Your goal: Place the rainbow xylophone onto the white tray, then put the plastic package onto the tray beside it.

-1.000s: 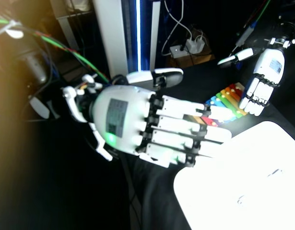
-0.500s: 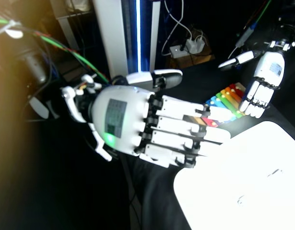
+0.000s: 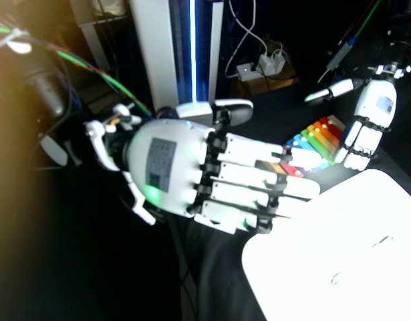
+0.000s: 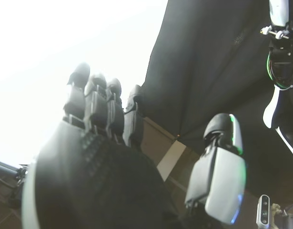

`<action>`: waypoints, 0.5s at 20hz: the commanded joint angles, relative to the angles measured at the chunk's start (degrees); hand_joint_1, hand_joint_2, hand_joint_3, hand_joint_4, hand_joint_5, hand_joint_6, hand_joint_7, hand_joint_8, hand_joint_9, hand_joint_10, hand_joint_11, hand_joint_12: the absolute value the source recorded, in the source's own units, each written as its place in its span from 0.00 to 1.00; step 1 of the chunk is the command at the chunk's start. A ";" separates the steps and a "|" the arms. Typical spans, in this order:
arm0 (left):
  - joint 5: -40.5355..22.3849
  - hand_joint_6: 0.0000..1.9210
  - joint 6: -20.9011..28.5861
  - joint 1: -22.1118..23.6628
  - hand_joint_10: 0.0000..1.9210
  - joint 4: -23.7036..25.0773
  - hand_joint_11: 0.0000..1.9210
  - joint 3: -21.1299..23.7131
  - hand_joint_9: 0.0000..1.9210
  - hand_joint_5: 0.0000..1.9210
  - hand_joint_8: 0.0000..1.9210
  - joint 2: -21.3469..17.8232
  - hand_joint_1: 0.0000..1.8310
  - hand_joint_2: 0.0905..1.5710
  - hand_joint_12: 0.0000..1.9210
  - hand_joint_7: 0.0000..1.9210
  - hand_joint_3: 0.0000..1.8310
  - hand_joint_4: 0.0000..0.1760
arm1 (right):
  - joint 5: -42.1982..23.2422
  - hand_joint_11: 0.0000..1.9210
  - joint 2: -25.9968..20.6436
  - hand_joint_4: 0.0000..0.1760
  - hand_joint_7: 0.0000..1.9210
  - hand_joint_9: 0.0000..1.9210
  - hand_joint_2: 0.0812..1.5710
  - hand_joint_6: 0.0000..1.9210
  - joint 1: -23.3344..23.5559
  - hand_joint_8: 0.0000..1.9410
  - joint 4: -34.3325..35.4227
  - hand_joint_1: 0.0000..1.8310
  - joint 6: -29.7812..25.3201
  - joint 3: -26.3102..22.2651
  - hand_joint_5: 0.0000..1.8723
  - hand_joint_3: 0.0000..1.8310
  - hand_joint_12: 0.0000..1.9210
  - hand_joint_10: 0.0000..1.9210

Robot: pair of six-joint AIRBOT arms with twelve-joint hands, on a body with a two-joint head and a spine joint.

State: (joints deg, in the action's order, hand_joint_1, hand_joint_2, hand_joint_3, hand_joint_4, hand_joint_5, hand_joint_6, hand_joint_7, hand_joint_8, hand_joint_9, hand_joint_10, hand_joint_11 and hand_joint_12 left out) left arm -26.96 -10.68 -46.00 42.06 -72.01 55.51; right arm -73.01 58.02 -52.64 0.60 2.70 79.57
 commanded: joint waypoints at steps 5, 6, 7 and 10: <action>-2.35 0.00 0.47 0.48 0.00 -1.17 0.00 -0.35 0.00 0.00 0.00 0.68 0.27 0.42 0.00 0.01 0.00 0.39 | -6.47 0.00 -0.14 0.27 0.16 0.11 0.49 0.00 0.69 0.00 2.08 0.41 -0.59 0.29 0.22 0.00 0.27 0.00; -2.23 0.00 0.46 0.47 0.00 -1.07 0.00 -0.35 0.00 0.00 0.00 0.74 0.27 0.43 0.00 0.01 0.01 0.35 | -6.48 0.00 -0.14 0.26 0.16 0.11 0.48 0.00 0.69 0.00 2.06 0.40 -0.59 0.28 0.22 0.00 0.27 0.00; -2.12 0.00 0.46 0.41 0.00 -0.95 0.00 -0.33 0.00 0.00 0.00 0.79 0.27 0.42 0.00 0.01 0.00 0.42 | -6.48 0.00 -0.14 0.27 0.16 0.11 0.49 0.00 0.69 0.00 2.04 0.40 -0.59 0.28 0.22 0.00 0.26 0.00; -1.61 0.00 0.47 -0.22 0.00 -0.72 0.00 -0.34 0.00 0.00 0.00 1.10 0.29 0.42 0.00 0.01 0.00 0.38 | -6.49 0.00 -0.14 0.27 0.17 0.12 0.48 0.00 0.69 0.00 2.01 0.40 -0.59 0.22 0.22 0.00 0.29 0.00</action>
State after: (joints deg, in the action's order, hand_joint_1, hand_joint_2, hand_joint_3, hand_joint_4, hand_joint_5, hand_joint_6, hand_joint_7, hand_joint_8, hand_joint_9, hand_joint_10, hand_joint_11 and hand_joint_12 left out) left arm -26.09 -10.70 -46.19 42.11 -72.14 55.96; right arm -73.01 58.02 -52.64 0.47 2.72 79.57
